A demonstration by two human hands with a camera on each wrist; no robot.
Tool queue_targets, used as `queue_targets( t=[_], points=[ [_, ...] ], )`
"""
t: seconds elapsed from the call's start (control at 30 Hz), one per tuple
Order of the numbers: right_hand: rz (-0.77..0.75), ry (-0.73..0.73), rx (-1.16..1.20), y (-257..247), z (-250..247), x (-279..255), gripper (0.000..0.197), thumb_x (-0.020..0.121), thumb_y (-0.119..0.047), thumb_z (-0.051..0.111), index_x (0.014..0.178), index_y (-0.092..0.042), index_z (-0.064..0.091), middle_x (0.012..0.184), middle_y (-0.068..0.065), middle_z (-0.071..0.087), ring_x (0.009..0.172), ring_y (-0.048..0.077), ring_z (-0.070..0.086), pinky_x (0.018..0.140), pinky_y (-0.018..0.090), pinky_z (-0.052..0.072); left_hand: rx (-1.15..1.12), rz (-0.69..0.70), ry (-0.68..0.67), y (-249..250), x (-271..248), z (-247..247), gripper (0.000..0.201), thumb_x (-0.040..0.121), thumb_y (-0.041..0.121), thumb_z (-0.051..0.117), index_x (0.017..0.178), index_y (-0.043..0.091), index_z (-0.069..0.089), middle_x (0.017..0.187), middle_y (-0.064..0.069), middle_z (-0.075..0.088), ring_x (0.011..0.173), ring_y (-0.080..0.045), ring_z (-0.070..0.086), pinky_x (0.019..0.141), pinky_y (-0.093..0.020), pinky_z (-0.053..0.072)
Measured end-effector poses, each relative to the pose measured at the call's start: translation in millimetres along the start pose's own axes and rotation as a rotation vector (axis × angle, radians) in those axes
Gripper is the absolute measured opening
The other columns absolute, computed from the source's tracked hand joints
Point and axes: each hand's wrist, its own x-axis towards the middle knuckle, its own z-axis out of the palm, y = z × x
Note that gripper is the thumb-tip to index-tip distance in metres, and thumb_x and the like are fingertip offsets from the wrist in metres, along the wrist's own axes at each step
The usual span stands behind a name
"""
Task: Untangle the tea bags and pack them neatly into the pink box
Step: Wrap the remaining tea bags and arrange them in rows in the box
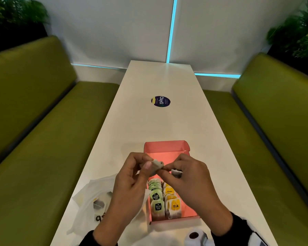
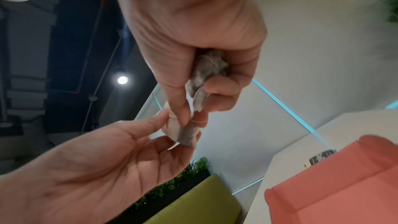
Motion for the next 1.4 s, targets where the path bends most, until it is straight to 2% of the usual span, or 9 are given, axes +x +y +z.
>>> queue_targets(
  t=[0.07,0.23,0.3,0.47,0.7,0.97,1.13,1.3,1.4],
  points=[
    [-0.01,0.011,0.006,0,1,1,0.016,0.079,-0.036,0.07,0.088,-0.024,0.076,0.069,-0.014,0.049,0.065,0.004,0.054,0.06,0.013,0.042,-0.012,-0.035,0.017,-1,0,0,0.014,0.079,0.025,0.059,0.084,0.012,0.057,0.077,0.006,0.067,0.08,-0.009,0.064,0.064,-0.014,0.05],
    [-0.064,-0.014,0.016,0,3,-1,0.013,0.078,-0.019,0.071,0.09,-0.021,0.076,0.071,-0.02,0.046,0.076,-0.01,0.052,0.064,0.006,0.038,-0.018,-0.137,0.012,-6,0,-2,0.038,0.062,0.021,0.088,0.086,0.018,0.058,0.079,0.003,0.062,0.075,-0.012,0.059,0.063,-0.024,0.054],
    [-0.08,-0.011,0.037,1,2,-1,0.013,0.078,-0.015,0.07,0.088,-0.021,0.076,0.072,-0.019,0.047,0.078,-0.009,0.052,0.062,0.005,0.038,-0.047,-0.134,0.049,-7,2,-1,0.035,0.061,0.015,0.078,0.088,0.013,0.055,0.076,0.004,0.062,0.076,-0.012,0.059,0.058,-0.02,0.052],
    [-0.079,0.04,0.079,4,-1,-1,0.017,0.077,-0.008,0.068,0.082,-0.023,0.074,0.077,-0.018,0.049,0.081,0.002,0.054,0.06,0.01,0.043,-0.18,-0.157,-0.002,-2,4,-3,0.031,0.066,0.013,0.068,0.09,0.01,0.048,0.074,0.0,0.063,0.075,-0.022,0.062,0.069,-0.022,0.054],
    [-0.098,0.045,0.115,3,-1,-3,0.019,0.077,-0.007,0.069,0.084,-0.023,0.074,0.08,-0.018,0.053,0.08,-0.001,0.055,0.059,0.006,0.042,-0.233,-0.15,-0.074,4,4,-4,0.032,0.068,0.003,0.064,0.094,0.006,0.046,0.072,-0.002,0.062,0.066,-0.014,0.06,0.063,-0.019,0.052],
    [-0.045,-0.166,0.248,-6,-17,-2,0.032,0.071,-0.011,0.075,0.075,-0.04,0.062,0.085,-0.014,0.057,0.07,0.0,0.055,0.06,0.009,0.04,-0.202,-0.13,-0.137,5,4,-12,0.032,0.072,0.002,0.072,0.09,0.007,0.045,0.075,-0.004,0.065,0.068,-0.016,0.062,0.065,-0.023,0.054],
    [-0.028,-0.14,0.255,-5,-13,-5,0.024,0.069,-0.016,0.079,0.072,-0.03,0.06,0.064,-0.021,0.057,0.056,0.001,0.052,0.051,0.009,0.036,-0.182,-0.087,-0.151,3,2,-11,0.03,0.058,0.018,0.076,0.078,0.03,0.057,0.078,-0.002,0.064,0.076,-0.016,0.062,0.067,-0.023,0.052],
    [-0.023,-0.101,0.261,-6,-7,-8,0.029,0.069,-0.012,0.077,0.066,-0.03,0.054,0.058,-0.023,0.057,0.056,-0.001,0.053,0.05,0.008,0.036,-0.014,-0.048,-0.173,4,2,-14,0.042,0.057,0.01,0.079,0.088,0.035,0.064,0.082,0.003,0.066,0.081,-0.011,0.065,0.069,-0.02,0.052],
    [-0.025,-0.075,0.253,-6,-6,-9,0.029,0.07,-0.01,0.075,0.065,-0.03,0.054,0.058,-0.024,0.057,0.058,-0.001,0.054,0.051,0.008,0.037,0.175,0.06,-0.181,8,4,-16,0.025,0.062,0.032,0.076,0.086,0.035,0.071,0.095,0.009,0.065,0.093,-0.009,0.065,0.078,-0.02,0.05]
  ],
)
